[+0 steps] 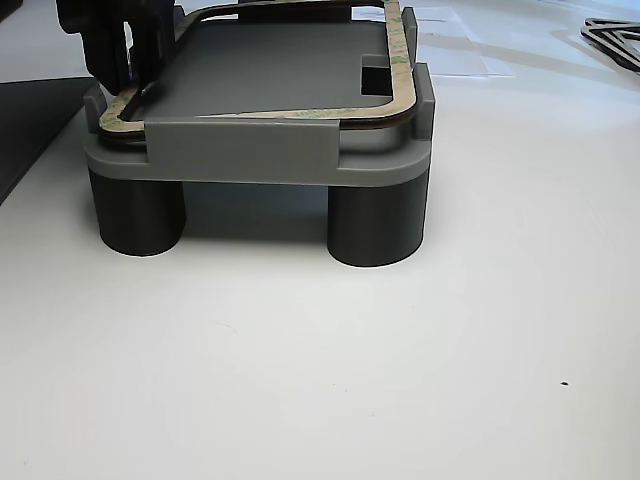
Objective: Move top rectangular frame to the holder.
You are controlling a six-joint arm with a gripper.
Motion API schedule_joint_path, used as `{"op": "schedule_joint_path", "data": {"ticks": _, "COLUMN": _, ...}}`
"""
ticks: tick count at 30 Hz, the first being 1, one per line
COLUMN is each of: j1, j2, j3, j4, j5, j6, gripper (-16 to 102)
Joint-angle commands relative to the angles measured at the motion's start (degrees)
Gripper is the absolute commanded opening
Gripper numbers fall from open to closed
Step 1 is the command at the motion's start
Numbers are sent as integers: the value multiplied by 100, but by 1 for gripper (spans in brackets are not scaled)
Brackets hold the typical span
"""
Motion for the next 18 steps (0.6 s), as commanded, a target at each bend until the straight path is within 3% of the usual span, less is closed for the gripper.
{"op": "schedule_joint_path", "data": {"ticks": 1, "j1": -35, "j2": 123, "j3": -149, "j4": 53, "j5": 9, "j6": -26, "gripper": 0}}
{"op": "schedule_joint_path", "data": {"ticks": 2, "j1": -35, "j2": 123, "j3": -167, "j4": 53, "j5": 35, "j6": -44, "gripper": 31}}
{"op": "schedule_joint_path", "data": {"ticks": 3, "j1": -35, "j2": 123, "j3": -193, "j4": 53, "j5": 44, "j6": -70, "gripper": 101}}
{"op": "schedule_joint_path", "data": {"ticks": 4, "j1": -26, "j2": 123, "j3": -211, "j4": 53, "j5": 53, "j6": -97, "gripper": 83}}
{"op": "schedule_joint_path", "data": {"ticks": 5, "j1": -26, "j2": 149, "j3": -229, "j4": 53, "j5": 79, "j6": -114, "gripper": 100}}
{"op": "schedule_joint_path", "data": {"ticks": 10, "j1": 62, "j2": 281, "j3": -589, "j4": 53, "j5": 562, "j6": -343, "gripper": 100}}
{"op": "schedule_joint_path", "data": {"ticks": 15, "j1": 334, "j2": 914, "j3": -562, "j4": -571, "j5": 1960, "j6": -1081, "gripper": 100}}
{"op": "schedule_joint_path", "data": {"ticks": 18, "j1": 439, "j2": 1371, "j3": -369, "j4": -1028, "j5": 2514, "j6": -1687, "gripper": 100}}
